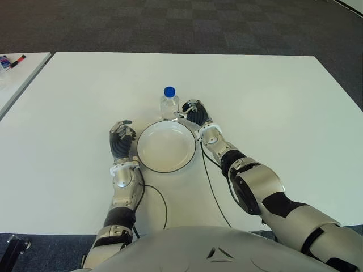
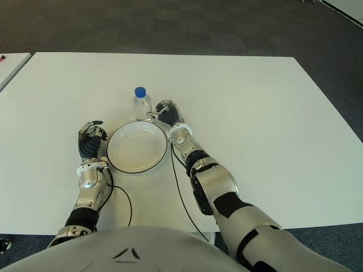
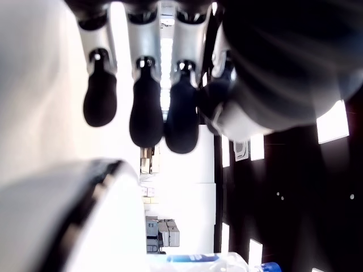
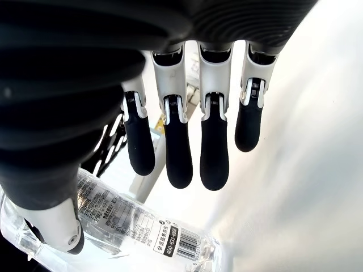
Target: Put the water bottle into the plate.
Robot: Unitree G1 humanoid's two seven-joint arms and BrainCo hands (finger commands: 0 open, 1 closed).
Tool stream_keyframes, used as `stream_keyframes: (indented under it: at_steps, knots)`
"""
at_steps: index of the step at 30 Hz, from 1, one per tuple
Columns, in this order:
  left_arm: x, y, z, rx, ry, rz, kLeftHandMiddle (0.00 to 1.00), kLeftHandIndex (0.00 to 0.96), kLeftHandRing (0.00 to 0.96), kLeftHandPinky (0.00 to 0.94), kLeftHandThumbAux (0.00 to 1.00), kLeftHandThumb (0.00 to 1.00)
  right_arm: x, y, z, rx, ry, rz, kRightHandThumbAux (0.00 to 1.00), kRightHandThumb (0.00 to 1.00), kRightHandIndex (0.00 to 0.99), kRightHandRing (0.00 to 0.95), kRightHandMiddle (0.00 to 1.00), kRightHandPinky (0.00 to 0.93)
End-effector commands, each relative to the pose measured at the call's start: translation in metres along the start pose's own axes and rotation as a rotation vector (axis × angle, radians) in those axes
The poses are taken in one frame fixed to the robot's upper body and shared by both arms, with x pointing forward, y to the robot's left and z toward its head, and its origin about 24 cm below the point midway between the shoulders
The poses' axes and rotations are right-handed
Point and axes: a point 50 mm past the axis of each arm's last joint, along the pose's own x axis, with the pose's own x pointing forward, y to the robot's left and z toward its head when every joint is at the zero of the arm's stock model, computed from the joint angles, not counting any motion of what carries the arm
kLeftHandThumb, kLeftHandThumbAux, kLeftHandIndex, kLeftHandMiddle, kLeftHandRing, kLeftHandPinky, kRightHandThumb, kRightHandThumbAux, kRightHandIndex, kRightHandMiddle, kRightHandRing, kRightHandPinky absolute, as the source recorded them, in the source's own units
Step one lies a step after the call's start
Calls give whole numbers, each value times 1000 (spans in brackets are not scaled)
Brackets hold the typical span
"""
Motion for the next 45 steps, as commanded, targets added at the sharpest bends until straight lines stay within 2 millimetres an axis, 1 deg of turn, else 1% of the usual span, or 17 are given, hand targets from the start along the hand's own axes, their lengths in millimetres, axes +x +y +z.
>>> stream_keyframes:
  at_steps: [1,5,6,7,8,9,10,11,15,19,25,31,34,39,42,44,45]
  knots:
    - [-2,8,-9,30,56,-1,699,436,686,681,715,696,-3,14,2,116,9,76,682,837,411,463,473,358]
    - [1,10,-8,37,53,-6,696,437,686,689,714,696,0,9,3,181,22,113,683,836,421,403,457,345]
    - [3,11,-7,37,52,-16,693,437,683,682,714,697,3,6,3,226,34,131,698,784,415,369,407,325]
    - [5,11,-6,37,51,-23,688,437,679,674,714,697,4,3,3,257,40,143,697,654,321,323,344,296]
    - [7,12,-5,36,51,-35,686,437,677,671,714,697,5,0,3,298,49,155,698,606,287,307,321,285]
    - [8,12,-4,36,51,-42,682,437,674,666,713,698,6,-1,4,323,54,162,699,516,228,270,274,261]
    - [9,13,-4,36,52,-49,680,437,673,665,713,698,6,-2,4,347,59,167,699,483,206,257,257,253]
    - [10,13,-4,35,53,-54,678,437,670,663,713,699,7,-2,4,364,61,171,701,427,171,232,227,237]
    - [10,13,-5,29,69,-67,671,437,664,656,712,699,7,-4,4,430,58,175,703,319,112,181,169,202]
    - [12,14,-9,21,107,-75,664,437,657,639,712,698,9,-5,7,482,49,167,697,241,91,154,139,201]
    - [13,19,-14,28,133,-66,651,437,647,621,712,699,10,-6,7,505,54,165,683,193,92,151,136,209]
    - [21,27,-12,76,137,-8,630,436,631,606,711,698,9,-5,4,497,86,167,670,155,91,155,133,209]
    - [30,32,-13,80,160,18,627,436,630,607,710,697,9,-5,3,494,94,169,671,147,89,160,136,210]
    - [55,44,-8,27,189,71,621,435,628,605,710,693,7,-4,0,496,104,178,675,139,87,172,147,219]
    - [62,50,-8,-6,198,88,604,433,610,564,711,691,7,-3,-1,498,106,183,680,139,88,183,158,229]
    - [65,56,-9,-20,208,98,572,431,572,532,712,689,6,-2,-1,498,106,187,682,140,91,190,165,233]
    - [67,59,-9,-25,213,101,541,428,537,510,714,687,6,-2,-1,497,106,189,683,142,94,194,171,236]
